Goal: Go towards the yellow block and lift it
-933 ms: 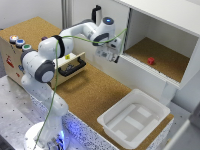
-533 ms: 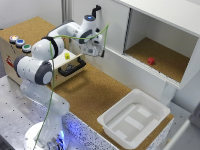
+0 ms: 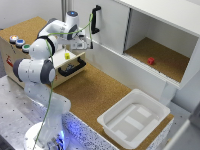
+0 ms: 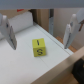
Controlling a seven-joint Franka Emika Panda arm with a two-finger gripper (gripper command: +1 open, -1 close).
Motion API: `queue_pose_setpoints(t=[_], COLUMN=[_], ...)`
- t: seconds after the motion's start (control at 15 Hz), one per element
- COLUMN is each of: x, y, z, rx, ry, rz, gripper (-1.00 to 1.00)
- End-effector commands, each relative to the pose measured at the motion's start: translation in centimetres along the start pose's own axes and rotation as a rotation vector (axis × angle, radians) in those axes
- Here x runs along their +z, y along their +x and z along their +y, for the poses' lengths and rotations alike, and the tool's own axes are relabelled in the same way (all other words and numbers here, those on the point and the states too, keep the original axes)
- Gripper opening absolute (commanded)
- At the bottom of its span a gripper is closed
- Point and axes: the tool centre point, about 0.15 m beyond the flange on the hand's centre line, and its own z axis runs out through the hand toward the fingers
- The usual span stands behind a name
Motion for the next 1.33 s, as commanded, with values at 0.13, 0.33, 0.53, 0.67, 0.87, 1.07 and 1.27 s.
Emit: queue_pose_setpoints(t=[0.13,0.33,0.53,0.67,0.87,1.07,1.27], x=[8.4,9.3,9.6,9.7,9.9,10.8,11.3], y=[4.7,5.2,4.9,4.6,4.6,4.9,5.8], z=[0.3,-0.4,-0.3,-0.2,-0.1,-0.2,-0.1], rx=[-0.027,-0.036,-0.038,-0.04,-0.043,-0.075,-0.106], ry=[0.112,0.107,0.063,0.059,0.056,0.021,-0.033], rz=[-0.026,-0.042,-0.076,-0.085,-0.085,-0.088,-0.095], gripper=[1.0,1.0,-1.0,-1.0,-1.0,-1.0,-1.0])
